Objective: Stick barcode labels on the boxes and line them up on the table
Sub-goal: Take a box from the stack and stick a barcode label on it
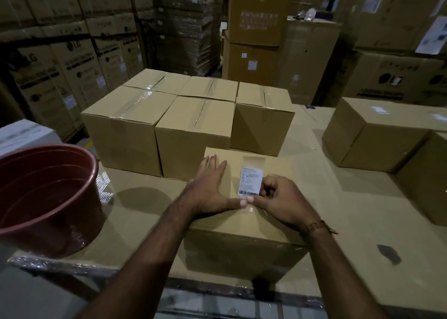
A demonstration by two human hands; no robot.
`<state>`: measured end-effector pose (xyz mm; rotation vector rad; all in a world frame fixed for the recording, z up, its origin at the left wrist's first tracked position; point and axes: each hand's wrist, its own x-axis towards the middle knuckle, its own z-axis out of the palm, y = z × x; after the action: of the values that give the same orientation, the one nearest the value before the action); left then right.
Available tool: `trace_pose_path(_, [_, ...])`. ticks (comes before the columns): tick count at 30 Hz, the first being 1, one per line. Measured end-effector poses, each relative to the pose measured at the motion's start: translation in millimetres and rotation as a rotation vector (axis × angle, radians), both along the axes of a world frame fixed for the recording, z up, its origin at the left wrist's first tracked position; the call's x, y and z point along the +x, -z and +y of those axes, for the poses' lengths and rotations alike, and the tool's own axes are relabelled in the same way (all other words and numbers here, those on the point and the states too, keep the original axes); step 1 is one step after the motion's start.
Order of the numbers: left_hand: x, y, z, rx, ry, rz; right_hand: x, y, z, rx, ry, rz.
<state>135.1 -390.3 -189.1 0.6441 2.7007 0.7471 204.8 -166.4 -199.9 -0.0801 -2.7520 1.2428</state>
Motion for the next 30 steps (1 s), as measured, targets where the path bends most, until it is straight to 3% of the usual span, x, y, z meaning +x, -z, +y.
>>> trace_pose_path(30, [1.6,-2.6,-3.8,0.029,0.024,-0.031,4.7,3.6,1.4,-0.093,-0.030,0.027])
